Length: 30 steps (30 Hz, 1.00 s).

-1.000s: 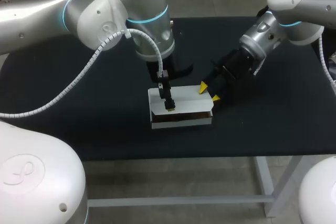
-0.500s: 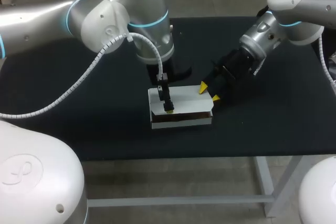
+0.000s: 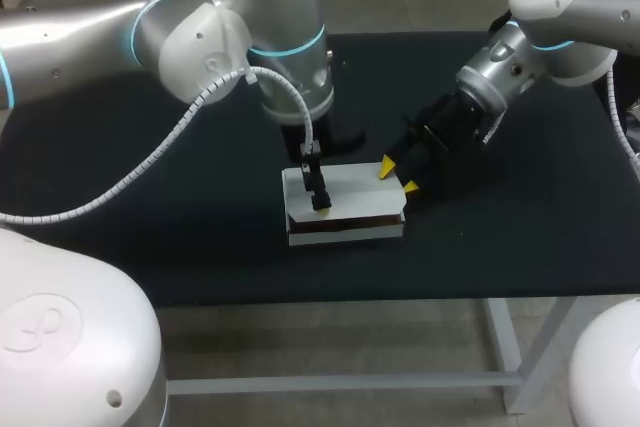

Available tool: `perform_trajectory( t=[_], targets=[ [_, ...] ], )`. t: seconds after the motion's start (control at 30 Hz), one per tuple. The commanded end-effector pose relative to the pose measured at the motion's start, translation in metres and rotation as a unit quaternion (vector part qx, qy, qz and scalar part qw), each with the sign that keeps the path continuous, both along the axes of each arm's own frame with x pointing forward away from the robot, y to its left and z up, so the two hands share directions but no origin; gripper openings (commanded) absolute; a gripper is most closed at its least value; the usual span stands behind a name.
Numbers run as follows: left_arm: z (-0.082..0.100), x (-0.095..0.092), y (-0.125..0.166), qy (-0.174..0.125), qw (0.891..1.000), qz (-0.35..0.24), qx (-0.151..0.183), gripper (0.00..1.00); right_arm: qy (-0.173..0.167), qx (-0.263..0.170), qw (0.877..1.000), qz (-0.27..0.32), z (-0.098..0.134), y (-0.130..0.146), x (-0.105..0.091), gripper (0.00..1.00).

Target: Assemble the packaging by folding the flat box into shape, placing the metal phone stand inside, and closing the box properly

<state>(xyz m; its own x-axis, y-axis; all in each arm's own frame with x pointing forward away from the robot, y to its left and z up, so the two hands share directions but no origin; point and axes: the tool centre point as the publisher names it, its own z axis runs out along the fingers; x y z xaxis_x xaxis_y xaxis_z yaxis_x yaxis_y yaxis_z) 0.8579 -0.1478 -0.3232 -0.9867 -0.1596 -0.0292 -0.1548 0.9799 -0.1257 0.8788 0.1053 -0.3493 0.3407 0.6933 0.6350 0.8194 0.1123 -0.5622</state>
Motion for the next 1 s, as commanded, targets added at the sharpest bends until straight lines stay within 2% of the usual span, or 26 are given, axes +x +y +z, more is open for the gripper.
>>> perform_trajectory(
  t=[0.03, 0.33, 0.8, 1.0],
  targets=[
    [-0.0022, -0.0050, -0.0059, -0.020, 1.000, 0.009, 0.012, 0.93, 0.002, 0.000, 1.000, 0.002, -0.0004, 0.0005, 0.0017, 0.45],
    [-0.0040, -0.0040, -0.0067, -0.052, 0.998, 0.006, 0.021, 0.96, 0.002, 0.000, 1.000, 0.002, -0.0004, 0.0005, 0.0017, 0.45],
    [-0.0051, 0.0004, -0.0085, -0.094, 0.995, 0.020, 0.035, 0.95, 0.002, 0.000, 1.000, 0.002, -0.0004, 0.0005, 0.0017, 0.45],
    [-0.0049, 0.0021, -0.0120, -0.111, 0.993, 0.027, 0.040, 0.88, 0.002, 0.000, 1.000, 0.002, -0.0004, 0.0005, 0.0017, 0.45]
  ],
)
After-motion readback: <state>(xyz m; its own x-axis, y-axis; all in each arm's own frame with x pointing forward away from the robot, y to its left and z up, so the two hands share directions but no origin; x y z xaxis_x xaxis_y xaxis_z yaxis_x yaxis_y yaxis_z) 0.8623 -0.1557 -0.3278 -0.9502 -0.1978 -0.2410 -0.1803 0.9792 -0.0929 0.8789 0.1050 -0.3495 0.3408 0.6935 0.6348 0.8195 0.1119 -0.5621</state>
